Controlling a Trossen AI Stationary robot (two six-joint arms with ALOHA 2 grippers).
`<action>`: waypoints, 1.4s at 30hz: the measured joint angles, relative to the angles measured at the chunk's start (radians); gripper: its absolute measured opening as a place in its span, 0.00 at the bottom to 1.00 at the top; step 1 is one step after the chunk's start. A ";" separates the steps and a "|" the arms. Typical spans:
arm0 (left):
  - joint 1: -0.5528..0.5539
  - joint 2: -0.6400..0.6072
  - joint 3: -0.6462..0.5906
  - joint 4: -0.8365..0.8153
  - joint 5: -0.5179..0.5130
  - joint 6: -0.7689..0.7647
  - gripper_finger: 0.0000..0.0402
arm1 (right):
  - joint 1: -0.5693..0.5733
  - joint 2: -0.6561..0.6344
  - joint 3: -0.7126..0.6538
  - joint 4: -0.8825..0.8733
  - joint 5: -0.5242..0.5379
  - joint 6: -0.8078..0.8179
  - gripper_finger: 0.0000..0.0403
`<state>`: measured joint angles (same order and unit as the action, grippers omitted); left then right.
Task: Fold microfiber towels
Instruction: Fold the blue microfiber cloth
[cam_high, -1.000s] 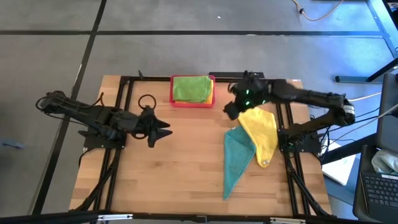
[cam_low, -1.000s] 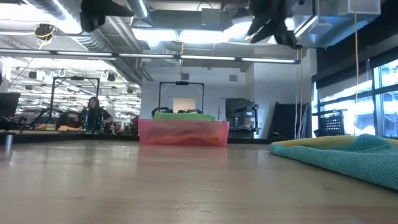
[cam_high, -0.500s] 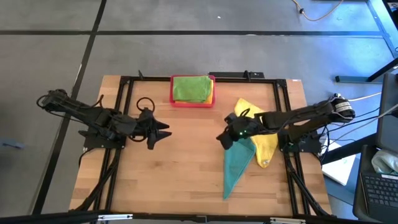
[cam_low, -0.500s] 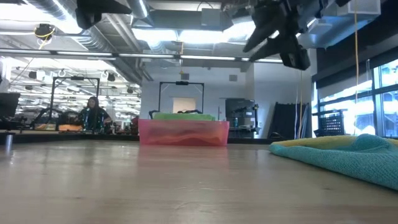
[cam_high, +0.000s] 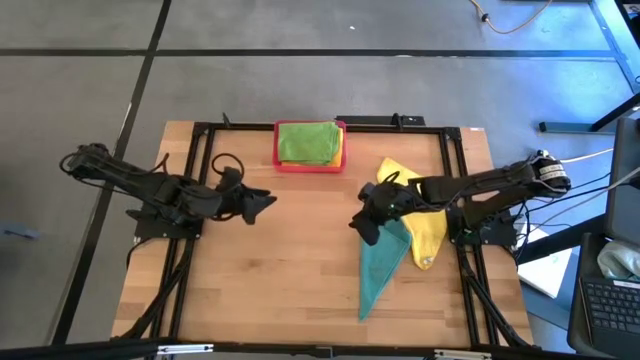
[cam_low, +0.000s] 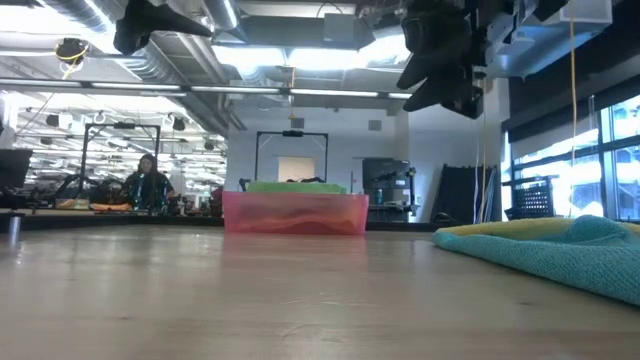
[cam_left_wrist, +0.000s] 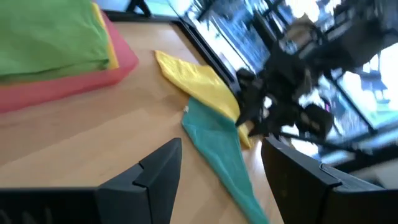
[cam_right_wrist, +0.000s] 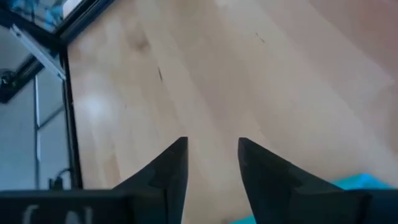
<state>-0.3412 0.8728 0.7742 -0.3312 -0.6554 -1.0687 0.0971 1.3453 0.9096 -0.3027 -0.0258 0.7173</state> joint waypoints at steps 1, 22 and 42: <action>0.000 0.004 0.000 0.002 -0.020 -0.026 0.53 | -0.006 0.000 0.000 0.000 -0.004 -0.023 0.36; 0.000 0.173 0.000 0.209 -0.066 -0.082 0.53 | 0.000 0.000 0.000 -0.003 -0.068 0.083 0.33; -0.065 0.151 0.000 0.238 -0.111 -0.027 0.53 | 0.056 0.022 0.149 0.148 0.112 0.140 0.32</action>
<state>-0.4058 1.0241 0.7742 -0.0932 -0.7664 -1.0954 0.1534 1.3668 1.0585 -0.1550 0.0860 0.8577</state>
